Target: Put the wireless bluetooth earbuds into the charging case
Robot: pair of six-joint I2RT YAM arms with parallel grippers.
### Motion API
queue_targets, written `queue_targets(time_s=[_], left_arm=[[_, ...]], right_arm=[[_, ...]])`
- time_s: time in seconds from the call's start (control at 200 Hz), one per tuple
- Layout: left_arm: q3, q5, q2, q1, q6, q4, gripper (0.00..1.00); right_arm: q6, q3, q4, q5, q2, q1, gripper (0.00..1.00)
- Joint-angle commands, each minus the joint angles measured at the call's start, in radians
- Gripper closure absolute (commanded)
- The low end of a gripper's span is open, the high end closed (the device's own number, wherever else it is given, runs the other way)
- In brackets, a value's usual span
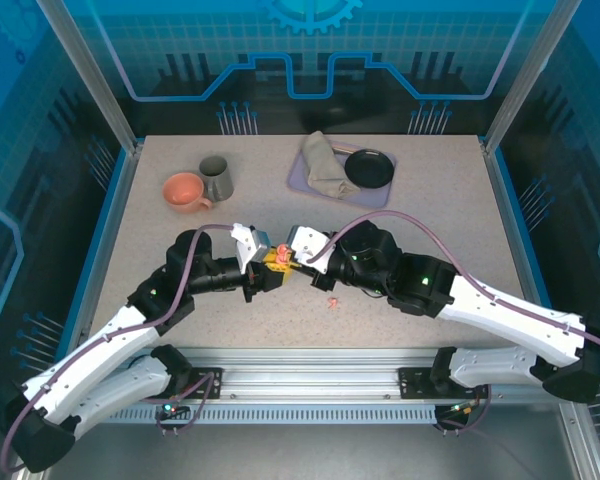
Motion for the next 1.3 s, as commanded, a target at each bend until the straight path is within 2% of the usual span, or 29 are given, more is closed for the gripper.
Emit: queue_targets(time_s=[0.0, 0.375, 0.79, 1.291], left_arm=[[-0.013, 0.027, -0.015, -0.006, 0.027, 0.027, 1.00], [-0.008, 0.026, -0.015, -0.006, 0.030, 0.023, 1.00], [0.000, 0.024, -0.015, -0.006, 0.037, 0.018, 1.00], [0.003, 0.024, -0.012, -0.006, 0.042, 0.013, 1.00]], right_arm=[[-0.018, 0.039, 0.025, 0.028, 0.014, 0.022, 0.78], [-0.035, 0.058, 0.002, 0.060, 0.048, 0.033, 0.78], [-0.013, 0.063, -0.068, -0.012, 0.061, 0.033, 0.77], [0.014, 0.062, -0.084, -0.079, 0.059, 0.018, 0.72]])
